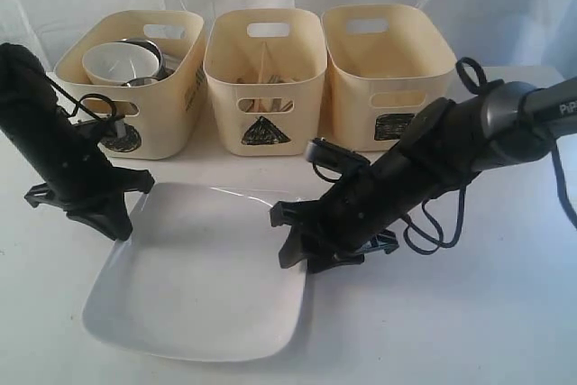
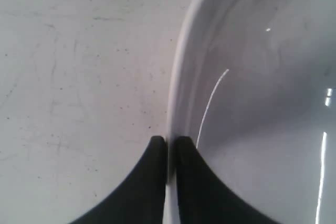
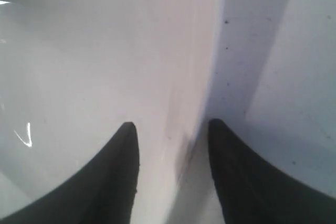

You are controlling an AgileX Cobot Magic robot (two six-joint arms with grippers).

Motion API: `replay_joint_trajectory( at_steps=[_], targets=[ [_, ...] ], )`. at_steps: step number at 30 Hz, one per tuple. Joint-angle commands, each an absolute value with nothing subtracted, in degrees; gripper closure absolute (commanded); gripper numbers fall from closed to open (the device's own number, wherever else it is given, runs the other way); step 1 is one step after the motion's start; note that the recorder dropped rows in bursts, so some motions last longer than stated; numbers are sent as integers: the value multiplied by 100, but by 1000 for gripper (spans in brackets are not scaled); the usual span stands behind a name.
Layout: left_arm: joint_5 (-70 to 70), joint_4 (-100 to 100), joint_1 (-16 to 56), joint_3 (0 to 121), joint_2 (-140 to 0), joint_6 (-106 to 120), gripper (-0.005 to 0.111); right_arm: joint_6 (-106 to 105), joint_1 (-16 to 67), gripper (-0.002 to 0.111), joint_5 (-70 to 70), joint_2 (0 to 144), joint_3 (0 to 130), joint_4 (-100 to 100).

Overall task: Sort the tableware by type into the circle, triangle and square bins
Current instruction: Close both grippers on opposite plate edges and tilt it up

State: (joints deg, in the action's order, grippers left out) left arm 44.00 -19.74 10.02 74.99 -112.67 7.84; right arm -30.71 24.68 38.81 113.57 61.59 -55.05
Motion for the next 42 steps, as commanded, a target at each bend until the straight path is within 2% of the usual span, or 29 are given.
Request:
replay_joint_trajectory(
  at_steps=[1, 3, 5, 8, 42],
  targets=[
    [4376, -2094, 1010, 7465, -11199, 751, 107, -3051, 2774, 68, 3593, 11499, 6156, -5482],
    [4376, -2094, 1010, 7465, -11199, 751, 107, -2947, 2871, 74, 3488, 11511, 6156, -5482],
    [4375, -2094, 1010, 7465, -11199, 764, 107, -2917, 2954, 85, 3449, 11511, 6176, -5509],
    [4375, -2094, 1010, 7465, -11199, 764, 107, -2912, 2982, 108, 3469, 11522, 6228, -5610],
    [4461, -2569, 1010, 7476, -11162, 1065, 107, -2825, 2995, 108, 3569, 11475, 6540, -5679]
  ],
)
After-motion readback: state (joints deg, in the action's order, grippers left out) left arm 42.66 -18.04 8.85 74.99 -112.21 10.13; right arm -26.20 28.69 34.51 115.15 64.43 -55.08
